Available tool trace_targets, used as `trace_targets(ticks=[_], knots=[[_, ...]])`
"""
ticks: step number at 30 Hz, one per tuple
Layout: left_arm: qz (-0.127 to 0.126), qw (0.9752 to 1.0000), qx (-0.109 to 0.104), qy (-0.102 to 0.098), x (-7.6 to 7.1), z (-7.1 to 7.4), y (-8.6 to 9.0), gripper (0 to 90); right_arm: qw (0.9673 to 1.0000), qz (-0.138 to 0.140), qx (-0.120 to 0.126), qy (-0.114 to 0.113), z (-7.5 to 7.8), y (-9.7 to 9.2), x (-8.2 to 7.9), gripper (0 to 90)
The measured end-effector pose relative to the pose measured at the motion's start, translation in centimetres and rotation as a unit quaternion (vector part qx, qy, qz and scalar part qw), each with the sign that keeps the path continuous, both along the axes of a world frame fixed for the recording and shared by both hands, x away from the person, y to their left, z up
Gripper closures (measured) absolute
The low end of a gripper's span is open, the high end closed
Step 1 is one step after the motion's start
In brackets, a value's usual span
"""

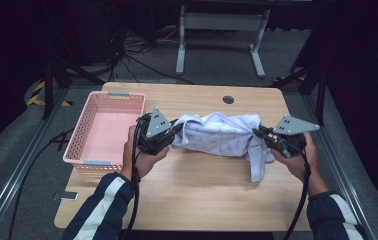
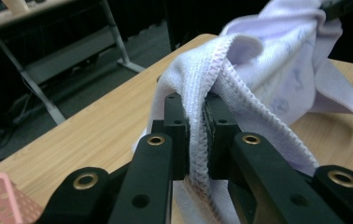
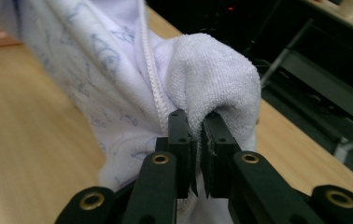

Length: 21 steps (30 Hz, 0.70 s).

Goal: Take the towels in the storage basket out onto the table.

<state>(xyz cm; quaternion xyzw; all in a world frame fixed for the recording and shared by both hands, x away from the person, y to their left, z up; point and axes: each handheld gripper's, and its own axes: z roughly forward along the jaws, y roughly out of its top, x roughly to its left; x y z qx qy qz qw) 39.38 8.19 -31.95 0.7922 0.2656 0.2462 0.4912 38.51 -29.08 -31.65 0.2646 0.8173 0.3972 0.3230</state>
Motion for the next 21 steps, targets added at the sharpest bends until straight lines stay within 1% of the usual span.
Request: trace_targets(ticks=[1, 2, 3, 4, 5, 6, 7, 8, 9, 10, 11, 12, 13, 14, 15, 16, 17, 18, 19, 21], knots=[[-0.001, 1.0, 0.002, 0.006, 0.8, -0.1, -0.4, 82.0, 1.0, -0.008, 0.003, 0.002, 0.3, -0.3, 0.6, 83.8], [0.0, 1.0, 0.005, 0.006, 1.3, -0.2, -0.9, 81.8, 0.9998, -0.021, 0.001, 0.005, 0.5, -0.6, 1.5, 83.8], [-0.006, 0.9999, 0.007, 0.011, 2.0, -0.3, -1.4, 81.6, 0.9995, -0.031, 0.006, 0.007, 0.5, -0.9, 2.2, 83.8], [-0.004, 0.9999, 0.012, 0.012, 2.5, -0.4, -1.8, 81.6, 0.999, -0.04, 0.013, 0.017, 0.3, -1.2, 3.2, 83.8], [0.002, 0.9998, 0.019, 0.009, 3.0, -0.6, -2.4, 81.6, 0.9986, -0.047, 0.011, 0.022, 0.2, -1.3, 3.8, 83.7], [0.002, 0.9998, 0.019, 0.009, 3.0, -0.6, -2.4, 81.3, 0.9986, -0.047, 0.011, 0.022, 0.2, -1.3, 3.8, 83.7], [0.003, 0.9996, 0.025, 0.01, 4.0, -0.9, -3.1, 81.3, 0.997, -0.068, 0.004, 0.037, -0.7, -1.5, 5.9, 83.7], [0.003, 0.9997, 0.023, 0.013, 4.5, -1.1, -3.5, 81.2, 0.9962, -0.073, 0.002, 0.047, -1.1, -1.5, 6.5, 83.7], [0.01, 0.9994, 0.032, 0.01, 5.2, -1.4, -4.1, 81.2, 0.9962, -0.073, 0.002, 0.047, -1.1, -1.5, 6.5, 83.7], [0.018, 0.9987, 0.048, 0.004, 6.1, -1.8, -4.7, 80.6, 0.9951, -0.081, -0.006, 0.056, -1.6, -1.5, 7.4, 83.7], [0.025, 0.9984, 0.048, 0.013, 6.9, -2.2, -5.2, 78.9, 0.9933, -0.093, -0.014, 0.068, -2.3, -1.5, 8.4, 83.7], [0.032, 0.9981, 0.043, 0.032, 8.0, -2.8, -5.7, 76.4, 0.9915, -0.103, -0.015, 0.078, -2.9, -1.6, 9.1, 83.6], [0.045, 0.9969, 0.048, 0.044, 9.1, -3.7, -6.3, 72.6, 0.9891, -0.114, -0.016, 0.093, -3.7, -1.7, 10.0, 83.6], [0.045, 0.9969, 0.048, 0.044, 9.1, -3.7, -6.3, 66.2, 0.9891, -0.114, -0.016, 0.093, -3.7, -1.7, 10.0, 83.6], [0.048, 0.9964, 0.047, 0.051, 9.7, -4.2, -6.4, 66.2, 0.9858, -0.126, -0.026, 0.108, -4.7, -2.0, 11.0, 83.5], [0.047, 0.9963, 0.039, 0.061, 10.0, -4.5, -6.5, 64.1, 0.9839, -0.132, -0.033, 0.116, -5.3, -2.2, 11.5, 83.4], [0.05, 0.9954, 0.027, 0.077, 10.4, -5.0, -6.7, 58.7, 0.9818, -0.14, -0.038, 0.123, -5.8, -2.3, 11.9, 83.3], [0.057, 0.995, 0.026, 0.077, 10.4, -5.2, -6.9, 46.7, 0.9782, -0.152, -0.05, 0.133, -6.6, -2.6, 12.5, 83.2], [0.057, 0.9943, 0.034, 0.083, 10.4, -5.4, -7.0, 42.4, 0.977, -0.156, -0.049, 0.137, -6.9, -2.8, 12.8, 82.9], [0.033, 0.995, 0.03, 0.089, 10.1, -5.7, -7.0, 35.2, 0.9737, -0.169, -0.044, 0.146, -7.6, -3.3, 13.3, 81.7]])
